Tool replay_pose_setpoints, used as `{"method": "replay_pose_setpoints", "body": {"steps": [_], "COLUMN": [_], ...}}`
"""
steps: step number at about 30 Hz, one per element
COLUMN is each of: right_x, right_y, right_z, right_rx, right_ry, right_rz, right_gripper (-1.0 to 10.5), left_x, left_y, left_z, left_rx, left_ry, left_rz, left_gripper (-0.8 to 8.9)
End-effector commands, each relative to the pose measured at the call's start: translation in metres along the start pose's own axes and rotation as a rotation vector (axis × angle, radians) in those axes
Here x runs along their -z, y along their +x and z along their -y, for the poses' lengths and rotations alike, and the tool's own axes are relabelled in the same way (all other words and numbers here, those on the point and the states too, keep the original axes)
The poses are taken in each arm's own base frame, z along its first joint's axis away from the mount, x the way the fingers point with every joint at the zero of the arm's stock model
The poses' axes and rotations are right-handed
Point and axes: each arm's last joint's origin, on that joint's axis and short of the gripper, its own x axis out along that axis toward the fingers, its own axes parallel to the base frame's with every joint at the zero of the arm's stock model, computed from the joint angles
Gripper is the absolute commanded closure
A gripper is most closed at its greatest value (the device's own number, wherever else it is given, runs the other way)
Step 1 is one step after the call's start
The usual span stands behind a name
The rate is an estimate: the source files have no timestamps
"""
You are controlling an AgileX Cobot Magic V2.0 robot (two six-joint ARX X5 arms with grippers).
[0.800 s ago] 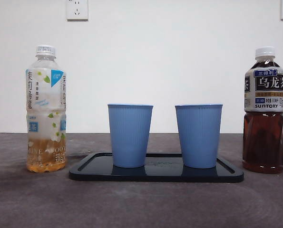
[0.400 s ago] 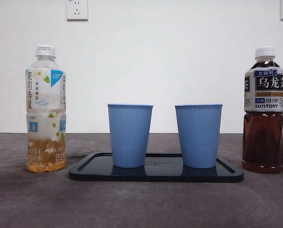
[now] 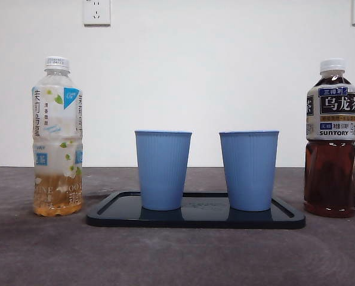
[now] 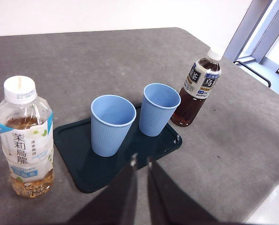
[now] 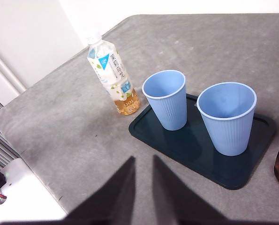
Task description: Pour the drink into the cup
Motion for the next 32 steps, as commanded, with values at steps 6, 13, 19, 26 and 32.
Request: {"method": "replay_pose_setpoints", "body": {"steps": [6, 13, 19, 26, 32], "right_x": [-0.003, -0.003, -0.003, -0.003, -0.003], "right_y": [-0.001, -0.001, -0.001, -0.001, -0.001], "right_z": [-0.002, -0.002, -0.002, -0.002, -0.002], "right_rx": [-0.008, -0.008, -0.008, -0.008, -0.008], "right_ry": [-0.024, -0.025, -0.024, -0.024, -0.024], "right_rz": [0.014, 0.014, 0.014, 0.014, 0.014], "right_gripper": [9.3, 9.3, 9.3, 9.3, 9.3], "left_x": [-0.007, -0.007, -0.005, 0.027, 0.090], "left_y": [-0.003, -0.003, -0.003, 0.019, 0.032], "left_z": [0.002, 0.002, -0.005, -0.046, -0.076], "left_rx": [0.018, 0.018, -0.056, -0.348, -0.490], "left_ry": [0.007, 0.007, -0.018, 0.018, -0.003], "left_rz": [0.029, 0.029, 0.064, 0.196, 0.304], "left_gripper": [8.07, 8.07, 8.07, 8.07, 8.07]}}
